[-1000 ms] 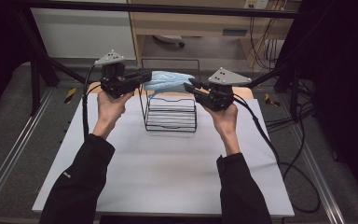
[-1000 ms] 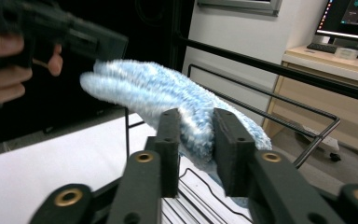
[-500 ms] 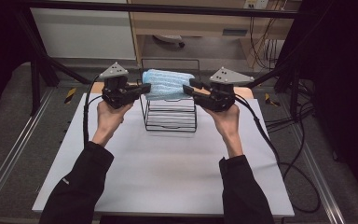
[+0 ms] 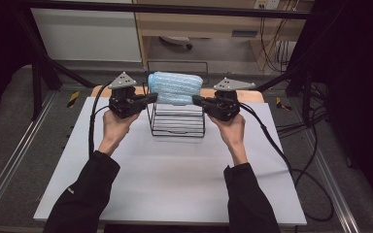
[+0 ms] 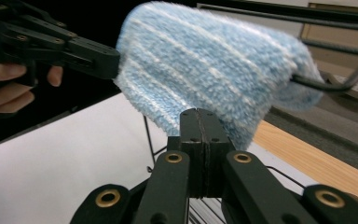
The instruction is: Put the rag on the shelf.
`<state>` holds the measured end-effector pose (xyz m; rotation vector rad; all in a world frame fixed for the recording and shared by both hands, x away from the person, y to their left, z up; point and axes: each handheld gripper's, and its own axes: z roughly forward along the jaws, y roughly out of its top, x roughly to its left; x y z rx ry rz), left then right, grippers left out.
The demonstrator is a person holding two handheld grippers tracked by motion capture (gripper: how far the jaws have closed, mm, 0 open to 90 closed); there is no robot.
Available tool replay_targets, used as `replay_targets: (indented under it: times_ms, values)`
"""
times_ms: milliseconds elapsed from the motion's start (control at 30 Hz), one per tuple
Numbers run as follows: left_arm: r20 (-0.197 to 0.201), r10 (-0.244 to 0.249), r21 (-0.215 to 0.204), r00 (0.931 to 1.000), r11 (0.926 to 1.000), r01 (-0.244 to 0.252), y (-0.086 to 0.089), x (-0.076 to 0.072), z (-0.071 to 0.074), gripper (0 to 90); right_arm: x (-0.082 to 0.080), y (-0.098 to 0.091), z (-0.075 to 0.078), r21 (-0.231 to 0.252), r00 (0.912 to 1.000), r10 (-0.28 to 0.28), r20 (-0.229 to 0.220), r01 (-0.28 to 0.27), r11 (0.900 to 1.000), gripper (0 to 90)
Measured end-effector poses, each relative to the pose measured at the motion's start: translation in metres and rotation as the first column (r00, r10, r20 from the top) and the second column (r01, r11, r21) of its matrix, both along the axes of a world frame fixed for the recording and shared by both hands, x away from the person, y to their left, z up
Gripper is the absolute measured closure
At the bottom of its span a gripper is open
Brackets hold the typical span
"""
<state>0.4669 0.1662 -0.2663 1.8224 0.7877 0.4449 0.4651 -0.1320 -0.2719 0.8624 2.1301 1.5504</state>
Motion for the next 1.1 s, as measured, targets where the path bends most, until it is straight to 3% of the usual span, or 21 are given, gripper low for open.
replay_targets:
  times_ms: [300,600,733,900,1100]
  values:
    - [-0.016,0.027,0.015,0.9995,0.9995,-0.026,-0.006,0.011,-0.011,89.4,0.009,0.001,-0.016,0.013,0.9987,-0.046,0.024,0.045,0.9989,89.4]
    - [-0.012,0.015,-0.008,0.9998,0.9999,-0.015,-0.002,0.008,-0.01,89.0,0.004,0.001,-0.016,0.029,0.997,-0.037,0.067,0.035,0.999,84.2]
    - [0.002,0.012,-0.021,0.9999,0.9997,-0.012,0.001,0.003,-0.005,86.8,-0.002,-0.002,-0.009,0.055,0.9966,-0.034,0.074,0.03,0.998,76.9]
    - [0.007,0.006,-0.042,1.0,0.9991,-0.006,0.004,-0.002,0.004,80.9,-0.008,-0.001,-0.001,0.055,0.9951,-0.028,0.095,0.023,0.9982,67.4]
    - [0.03,0.023,-0.04,0.9993,0.999,-0.022,0.008,-0.008,0.011,72.4,-0.011,-0.002,0.004,0.052,0.9954,-0.036,0.089,0.032,0.9981,57.3]
